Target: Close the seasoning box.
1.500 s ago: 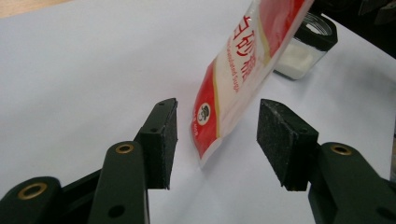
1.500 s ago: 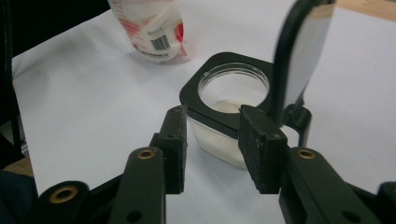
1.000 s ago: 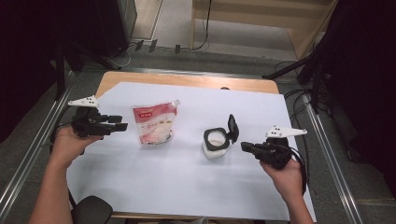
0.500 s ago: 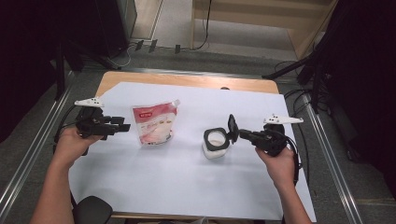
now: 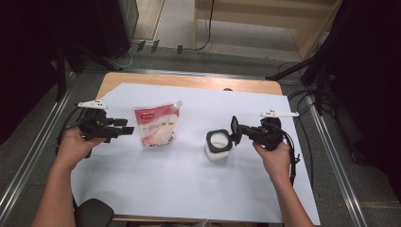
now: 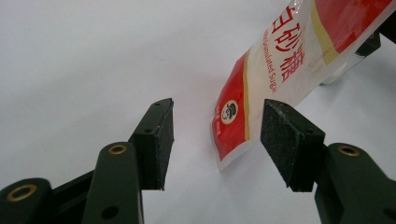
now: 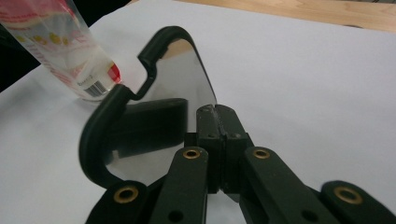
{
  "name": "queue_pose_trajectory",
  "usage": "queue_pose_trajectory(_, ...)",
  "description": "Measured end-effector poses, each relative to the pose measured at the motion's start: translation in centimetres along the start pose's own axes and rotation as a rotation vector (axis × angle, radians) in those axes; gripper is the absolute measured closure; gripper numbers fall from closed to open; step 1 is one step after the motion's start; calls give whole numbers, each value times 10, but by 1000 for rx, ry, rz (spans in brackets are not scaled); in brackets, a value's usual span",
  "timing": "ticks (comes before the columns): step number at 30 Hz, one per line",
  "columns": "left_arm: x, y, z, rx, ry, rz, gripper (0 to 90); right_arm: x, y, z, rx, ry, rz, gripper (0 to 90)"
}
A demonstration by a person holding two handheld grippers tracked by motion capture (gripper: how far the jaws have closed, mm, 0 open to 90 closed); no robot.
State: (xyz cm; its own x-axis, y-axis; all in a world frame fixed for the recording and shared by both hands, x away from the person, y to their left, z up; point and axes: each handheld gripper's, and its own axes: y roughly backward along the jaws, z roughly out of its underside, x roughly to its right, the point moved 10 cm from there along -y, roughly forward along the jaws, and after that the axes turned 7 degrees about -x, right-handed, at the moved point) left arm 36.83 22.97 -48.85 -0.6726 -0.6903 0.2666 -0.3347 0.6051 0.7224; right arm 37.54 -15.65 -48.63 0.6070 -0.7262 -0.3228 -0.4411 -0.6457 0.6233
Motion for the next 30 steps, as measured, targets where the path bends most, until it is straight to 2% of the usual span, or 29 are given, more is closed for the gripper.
queue_pose_trajectory(4,1,1,-1,14,23,18,433,-6,2,-3,8,14,7,896)
queue_pose_trajectory(20,-1,-3,0,-10,13,11,426,-13,3,-4,11,35,15,897)
queue_pose_trajectory(30,-2,-3,0,-1,22,7,423,-19,1,-5,9,49,4,896)
